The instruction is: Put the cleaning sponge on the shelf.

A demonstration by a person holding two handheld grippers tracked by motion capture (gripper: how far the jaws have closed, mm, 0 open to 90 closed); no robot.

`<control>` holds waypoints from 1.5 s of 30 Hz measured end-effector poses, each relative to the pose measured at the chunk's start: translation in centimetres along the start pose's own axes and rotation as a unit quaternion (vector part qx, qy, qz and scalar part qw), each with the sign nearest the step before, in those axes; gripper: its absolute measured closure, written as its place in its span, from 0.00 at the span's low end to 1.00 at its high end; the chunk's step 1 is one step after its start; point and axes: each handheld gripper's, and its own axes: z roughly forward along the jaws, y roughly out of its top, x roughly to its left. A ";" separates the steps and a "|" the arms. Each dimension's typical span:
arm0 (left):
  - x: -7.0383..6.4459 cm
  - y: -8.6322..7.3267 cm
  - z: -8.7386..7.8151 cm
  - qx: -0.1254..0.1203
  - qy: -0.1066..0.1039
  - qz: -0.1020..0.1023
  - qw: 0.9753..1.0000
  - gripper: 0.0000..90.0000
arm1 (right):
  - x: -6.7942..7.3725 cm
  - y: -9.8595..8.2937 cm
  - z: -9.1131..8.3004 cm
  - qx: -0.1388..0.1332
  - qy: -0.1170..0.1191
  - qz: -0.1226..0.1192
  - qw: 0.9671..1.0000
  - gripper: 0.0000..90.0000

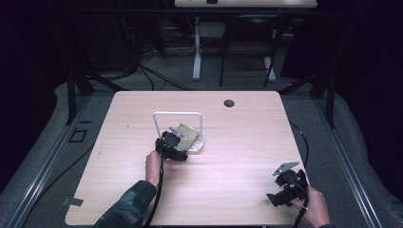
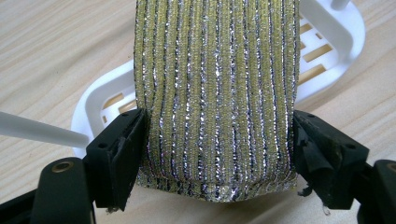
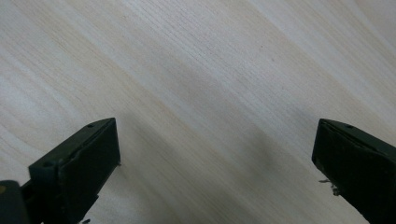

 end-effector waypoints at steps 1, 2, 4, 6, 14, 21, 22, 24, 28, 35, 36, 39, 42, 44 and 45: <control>0.0 0.0 0.0 0.000 0.000 0.000 1.000 0.24 | 0.0 0.0 0.0 0.000 0.000 0.000 1.000 0.00; 0.0 0.0 0.0 0.000 -0.001 0.000 1.000 0.23 | 0.0 0.0 0.0 -0.002 -0.002 -0.001 1.000 0.00; 0.0 0.0 0.0 0.002 -0.001 0.001 1.000 0.23 | 0.0 0.0 0.0 -0.002 -0.002 -0.001 1.000 0.00; 0.0 0.0 0.0 0.004 -0.008 0.004 1.000 0.20 | 0.0 0.0 0.0 -0.001 -0.001 -0.003 1.000 0.00; -0.3 0.2 -0.5 0.003 -0.008 0.014 1.000 0.16 | 0.0 0.0 0.0 -0.006 -0.002 -0.001 1.000 0.00; -0.4 0.2 -0.4 0.010 -0.005 0.017 1.000 0.13 | 0.0 0.0 0.0 -0.004 -0.003 -0.002 1.000 0.00; -0.4 0.2 -0.4 0.012 -0.004 0.018 1.000 0.13 | 0.0 0.0 0.0 -0.001 -0.003 -0.002 1.000 0.00; -0.5 0.2 -0.3 0.016 -0.005 0.021 1.000 0.12 | 0.0 0.0 0.0 -0.002 0.000 -0.001 1.000 0.01; -0.6 0.3 -0.6 0.013 -0.008 0.024 1.000 0.10 | 0.0 0.0 -0.1 -0.001 -0.001 0.000 1.000 0.00; -0.8 0.5 -0.9 0.015 -0.011 0.024 1.000 0.04 | 0.0 0.0 -0.1 0.000 -0.002 0.000 1.000 0.01; -0.8 0.5 -0.9 0.014 -0.012 0.024 1.000 0.04 | 0.0 0.0 -0.1 0.000 -0.002 0.000 1.000 0.01; -0.9 0.6 -1.4 0.009 -0.015 0.027 0.999 0.04 | 0.0 0.0 -0.1 -0.002 -0.002 0.000 1.000 0.01; -0.9 0.6 -2.0 0.006 -0.018 0.032 0.999 0.03 | -0.1 0.0 -0.1 -0.003 -0.002 0.001 1.000 0.01; -1.0 0.6 -2.3 0.004 -0.021 0.032 0.999 0.02 | 0.0 0.0 -0.1 -0.003 0.000 0.002 1.000 0.01; -1.0 0.6 -2.5 0.003 -0.020 0.033 0.999 0.02 | -0.1 0.0 -0.1 -0.002 -0.002 0.001 1.000 0.01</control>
